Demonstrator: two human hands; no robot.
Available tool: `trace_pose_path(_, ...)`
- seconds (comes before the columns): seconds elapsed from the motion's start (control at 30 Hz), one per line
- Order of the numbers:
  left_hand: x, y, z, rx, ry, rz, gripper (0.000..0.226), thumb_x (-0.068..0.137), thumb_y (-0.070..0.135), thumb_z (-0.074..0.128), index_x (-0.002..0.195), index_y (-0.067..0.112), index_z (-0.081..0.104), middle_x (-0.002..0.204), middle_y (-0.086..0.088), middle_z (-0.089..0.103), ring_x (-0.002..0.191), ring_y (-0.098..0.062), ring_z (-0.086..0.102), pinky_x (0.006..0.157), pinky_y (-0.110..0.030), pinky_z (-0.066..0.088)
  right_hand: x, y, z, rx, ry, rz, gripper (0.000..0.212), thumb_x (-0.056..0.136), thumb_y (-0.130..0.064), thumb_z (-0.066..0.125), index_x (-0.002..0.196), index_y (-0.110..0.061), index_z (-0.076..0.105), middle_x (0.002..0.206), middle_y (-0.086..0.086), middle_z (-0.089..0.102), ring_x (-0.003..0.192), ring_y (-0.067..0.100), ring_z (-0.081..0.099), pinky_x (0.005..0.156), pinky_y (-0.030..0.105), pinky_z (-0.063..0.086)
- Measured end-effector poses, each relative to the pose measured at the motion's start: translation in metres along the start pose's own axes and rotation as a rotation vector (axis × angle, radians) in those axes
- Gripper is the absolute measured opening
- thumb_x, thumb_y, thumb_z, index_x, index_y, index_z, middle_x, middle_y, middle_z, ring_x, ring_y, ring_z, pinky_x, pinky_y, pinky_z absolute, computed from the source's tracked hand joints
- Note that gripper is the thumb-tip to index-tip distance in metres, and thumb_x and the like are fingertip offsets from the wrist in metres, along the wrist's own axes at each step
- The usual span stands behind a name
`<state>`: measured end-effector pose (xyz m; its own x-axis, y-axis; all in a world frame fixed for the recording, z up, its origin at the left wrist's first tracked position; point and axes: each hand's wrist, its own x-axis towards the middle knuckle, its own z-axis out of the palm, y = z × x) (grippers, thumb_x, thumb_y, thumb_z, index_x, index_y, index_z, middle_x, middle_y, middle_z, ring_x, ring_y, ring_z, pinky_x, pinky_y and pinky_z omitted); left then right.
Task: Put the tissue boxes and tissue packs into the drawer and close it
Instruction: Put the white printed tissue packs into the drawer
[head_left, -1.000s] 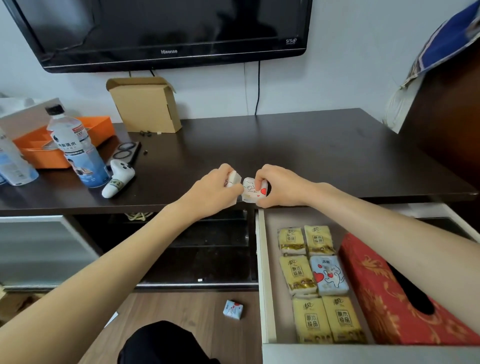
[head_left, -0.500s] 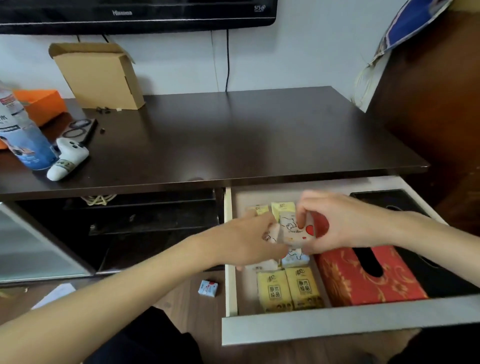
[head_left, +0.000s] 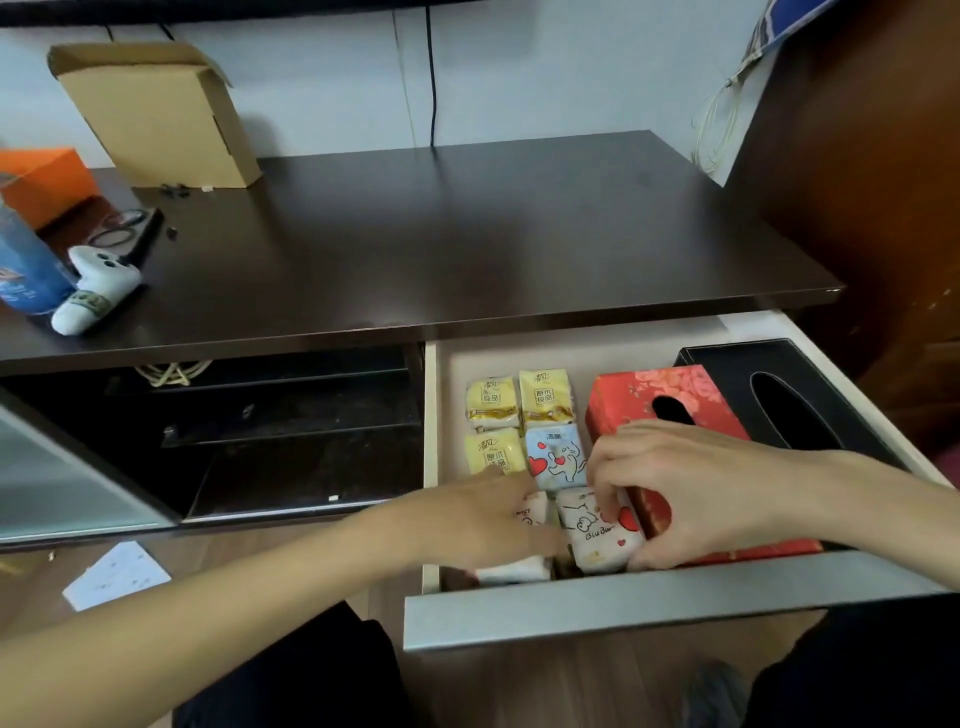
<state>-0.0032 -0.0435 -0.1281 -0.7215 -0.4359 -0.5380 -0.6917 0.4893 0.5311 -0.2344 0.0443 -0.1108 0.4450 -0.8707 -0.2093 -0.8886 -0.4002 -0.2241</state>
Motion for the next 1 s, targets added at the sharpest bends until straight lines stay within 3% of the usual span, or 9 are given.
trace_pose_path(0.13, -0.004, -0.005, -0.014, -0.379, -0.143, -0.027, 0.054, 0.081, 0.053, 0.068, 0.127, 0.036, 0.048, 0.122, 0.013, 0.059, 0.099, -0.011, 0.068, 0.076, -0.028, 0.06, 0.002, -0.001, 0.003, -0.002, 0.014, -0.015, 0.038, 0.073, -0.072, 0.065, 0.098, -0.045, 0.056, 0.106, -0.023, 0.051, 0.103, 0.002, 0.046, 0.09, 0.017, 0.037)
trace_pose_path(0.27, -0.003, -0.012, -0.014, -0.307, -0.141, 0.067, 0.047, 0.078, 0.038, 0.082, 0.117, 0.038, 0.056, 0.109, 0.017, 0.068, 0.094, 0.0, 0.067, 0.079, -0.028, 0.061, 0.006, -0.002, 0.008, 0.0, 0.019, -0.016, 0.039, 0.074, -0.074, 0.063, 0.099, -0.044, 0.058, 0.111, -0.022, 0.052, 0.104, 0.001, 0.045, 0.087, 0.014, 0.035)
trace_pose_path(0.4, -0.002, -0.016, -0.007, -0.178, -0.106, 0.088, 0.05, 0.082, 0.032, 0.079, 0.126, 0.03, 0.056, 0.117, 0.012, 0.067, 0.102, -0.009, 0.067, 0.088, -0.036, 0.059, 0.008, -0.002, 0.015, -0.053, 0.02, -0.012, 0.049, 0.085, -0.083, 0.047, 0.094, -0.038, 0.065, 0.126, -0.024, 0.046, 0.113, 0.002, 0.039, 0.092, 0.018, 0.03)
trace_pose_path(0.47, -0.001, -0.018, -0.004, -0.052, -0.046, 0.111, 0.053, 0.082, 0.034, 0.078, 0.13, 0.03, 0.054, 0.119, 0.012, 0.064, 0.104, -0.008, 0.063, 0.088, -0.034, 0.059, 0.006, -0.002, 0.015, -0.024, 0.026, -0.004, 0.049, 0.089, -0.082, 0.041, 0.096, -0.04, 0.065, 0.126, -0.026, 0.046, 0.114, -0.001, 0.038, 0.093, 0.019, 0.031)
trace_pose_path(0.6, 0.0, -0.022, 0.006, 0.104, 0.11, 0.163, 0.048, 0.085, 0.036, 0.074, 0.129, 0.033, 0.053, 0.121, 0.013, 0.058, 0.106, -0.006, 0.056, 0.087, -0.029, 0.055, 0.003, -0.007, 0.01, 0.041, 0.043, 0.009, 0.033, 0.093, -0.069, 0.048, 0.105, -0.044, 0.066, 0.116, -0.027, 0.052, 0.111, -0.005, 0.041, 0.091, 0.015, 0.032)
trace_pose_path(0.73, 0.001, -0.023, 0.015, 0.199, 0.234, 0.21, 0.05, 0.088, 0.039, 0.071, 0.133, 0.034, 0.052, 0.12, 0.014, 0.053, 0.101, -0.005, 0.05, 0.075, -0.015, 0.042, 0.008, -0.016, 0.008, -0.051, 0.035, 0.023, 0.025, 0.093, -0.056, 0.061, 0.111, -0.039, 0.066, 0.108, -0.022, 0.055, 0.102, -0.003, 0.044, 0.084, 0.018, 0.031)
trace_pose_path(0.83, -0.001, -0.023, 0.01, 0.278, 0.363, 0.245, 0.049, 0.089, 0.037, 0.069, 0.136, 0.03, 0.055, 0.123, 0.011, 0.056, 0.104, -0.006, 0.052, 0.085, -0.021, 0.045, 0.015, -0.02, 0.01, -0.116, 0.083, 0.049, 0.024, 0.089, -0.044, 0.069, 0.111, -0.034, 0.067, 0.108, -0.018, 0.056, 0.099, 0.001, 0.041, 0.078, 0.023, 0.034)
trace_pose_path(0.93, 0.001, -0.026, -0.006, 0.359, 0.528, 0.28, 0.037, 0.091, 0.031, 0.068, 0.127, 0.026, 0.063, 0.118, 0.007, 0.062, 0.099, -0.009, 0.057, 0.082, -0.024, 0.05, 0.023, -0.022, 0.009, -0.192, 0.08, 0.071, 0.026, 0.086, -0.046, 0.07, 0.107, -0.03, 0.067, 0.098, -0.018, 0.05, 0.093, 0.003, 0.036, 0.077, 0.027, 0.036)
trace_pose_path(1.0, 0.006, -0.031, -0.014, 0.456, 0.566, 0.283, 0.036, 0.092, 0.033, 0.067, 0.127, 0.025, 0.063, 0.12, 0.006, 0.062, 0.107, -0.014, 0.058, 0.085, -0.032, 0.054, 0.029, -0.023, 0.01, -0.213, 0.062, 0.073, 0.021, 0.085, -0.048, 0.071, 0.099, -0.033, 0.065, 0.089, -0.02, 0.043, 0.089, 0.003, 0.035, 0.075, 0.029, 0.036)
